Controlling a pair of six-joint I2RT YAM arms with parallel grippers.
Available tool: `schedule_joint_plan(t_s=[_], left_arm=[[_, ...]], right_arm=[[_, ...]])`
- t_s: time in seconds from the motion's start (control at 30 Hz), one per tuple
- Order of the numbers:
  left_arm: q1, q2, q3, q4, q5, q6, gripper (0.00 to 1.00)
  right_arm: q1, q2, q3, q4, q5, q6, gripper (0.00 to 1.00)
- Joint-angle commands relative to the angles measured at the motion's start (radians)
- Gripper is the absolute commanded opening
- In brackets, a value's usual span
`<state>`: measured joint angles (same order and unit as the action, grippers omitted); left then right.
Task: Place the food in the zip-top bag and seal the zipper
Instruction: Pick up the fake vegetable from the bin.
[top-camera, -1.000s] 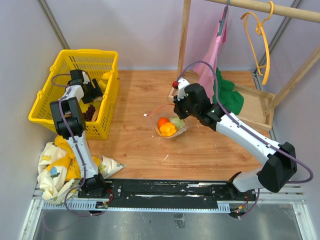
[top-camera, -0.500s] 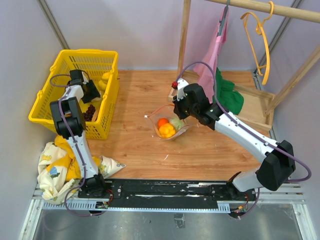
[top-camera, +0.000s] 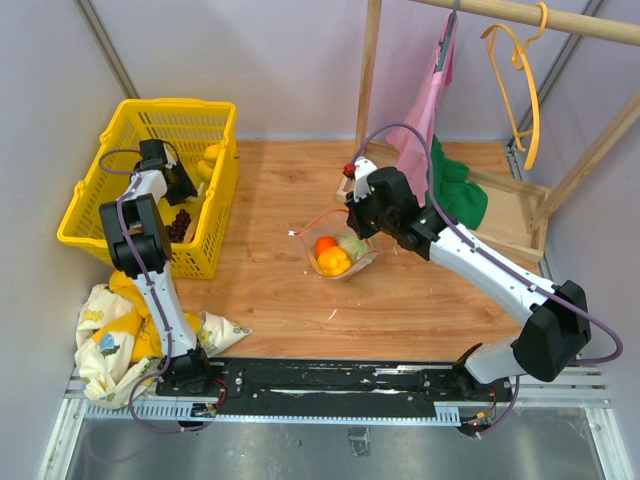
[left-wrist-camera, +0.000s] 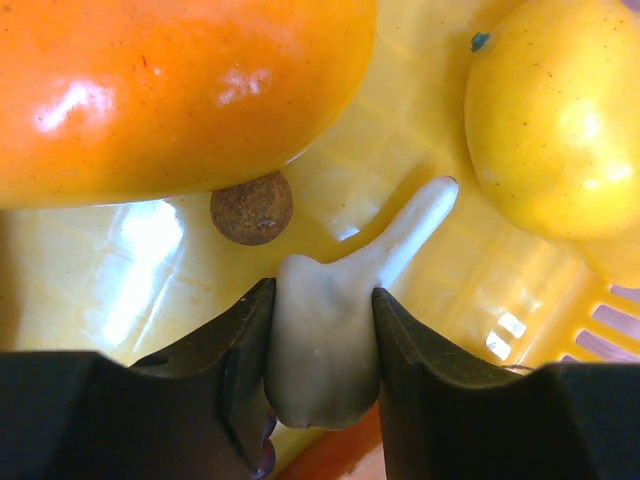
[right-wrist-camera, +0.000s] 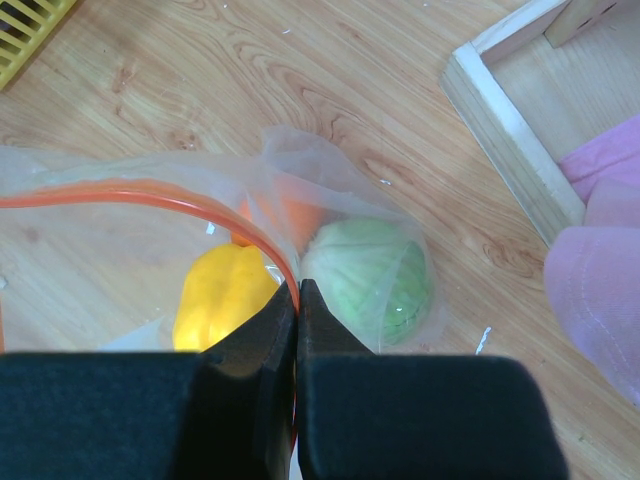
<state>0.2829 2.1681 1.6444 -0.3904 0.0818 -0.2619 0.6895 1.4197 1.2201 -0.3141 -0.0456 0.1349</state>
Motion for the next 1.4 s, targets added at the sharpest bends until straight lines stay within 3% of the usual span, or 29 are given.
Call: schedule_joint_plan(t_s=[0.0,0.3,0.8,1.37], left_arm=[[0.009,-0.038,0.011,-0.007,-0.017,0.010,0.38],[0.009,-0.150,0.001,-0.018,-0.055,0.035,0.26],[-0.027,-0.491,-0.069,-0.040,-0.084,0.059,0.26],[-0.240,-0.872,-0.151,-0.073,0.007,0.100,0.26]], right_arm=[[-0.015,-0.012,0.029,-0.006,-0.008,-0.003,0.01],[-0.015,-0.019,0.029,-0.005,-0.015,-0.001,0.01],[-0.015,-0.048,0.024,0.006,-0.028,0.011,0.01],[-0.014,-0.095,0.002,0.030,-0.010,0.042,0.01]])
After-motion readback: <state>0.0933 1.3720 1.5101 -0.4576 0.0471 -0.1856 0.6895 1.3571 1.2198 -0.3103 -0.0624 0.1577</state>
